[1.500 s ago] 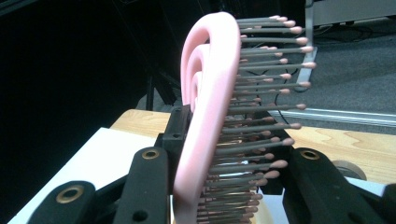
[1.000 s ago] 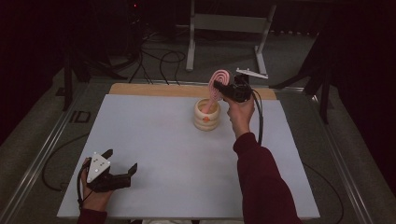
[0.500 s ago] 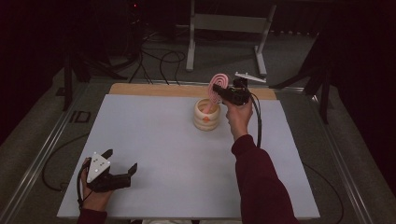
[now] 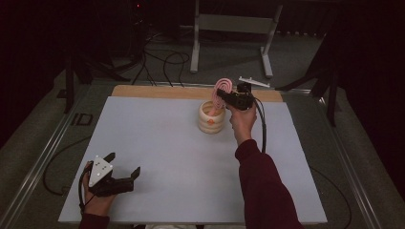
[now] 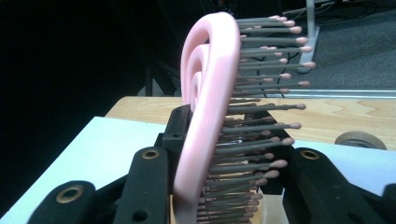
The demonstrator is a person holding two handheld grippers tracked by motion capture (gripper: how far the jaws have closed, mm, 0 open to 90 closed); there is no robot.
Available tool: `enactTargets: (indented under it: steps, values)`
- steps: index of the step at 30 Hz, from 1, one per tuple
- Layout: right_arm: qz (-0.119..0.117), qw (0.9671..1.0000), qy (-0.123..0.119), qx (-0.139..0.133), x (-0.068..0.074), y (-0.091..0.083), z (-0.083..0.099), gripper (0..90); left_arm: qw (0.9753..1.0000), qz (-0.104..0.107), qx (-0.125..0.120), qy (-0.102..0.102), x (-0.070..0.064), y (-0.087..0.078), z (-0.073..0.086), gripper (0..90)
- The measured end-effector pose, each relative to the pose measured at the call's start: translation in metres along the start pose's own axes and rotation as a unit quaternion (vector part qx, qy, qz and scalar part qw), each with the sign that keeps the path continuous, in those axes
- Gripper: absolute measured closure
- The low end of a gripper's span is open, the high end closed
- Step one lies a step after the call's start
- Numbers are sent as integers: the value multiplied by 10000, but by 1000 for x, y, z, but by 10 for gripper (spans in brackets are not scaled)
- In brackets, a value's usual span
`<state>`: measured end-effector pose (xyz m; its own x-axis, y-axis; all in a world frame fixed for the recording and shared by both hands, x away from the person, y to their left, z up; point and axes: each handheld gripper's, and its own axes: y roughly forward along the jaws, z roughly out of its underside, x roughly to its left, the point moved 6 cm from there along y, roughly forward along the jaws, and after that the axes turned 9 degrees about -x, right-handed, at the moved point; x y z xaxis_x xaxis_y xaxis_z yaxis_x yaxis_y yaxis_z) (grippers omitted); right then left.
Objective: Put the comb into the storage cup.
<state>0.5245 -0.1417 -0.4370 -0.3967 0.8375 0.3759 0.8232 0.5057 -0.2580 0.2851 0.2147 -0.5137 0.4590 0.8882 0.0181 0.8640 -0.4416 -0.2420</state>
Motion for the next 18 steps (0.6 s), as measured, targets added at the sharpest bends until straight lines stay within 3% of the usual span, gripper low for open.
enactTargets:
  steps: [18]
  values:
    - [-31, 9998, 184, -25, 2, 3, 6, 637, 10000, 0, 1, -2, 0, 0, 0, 1]
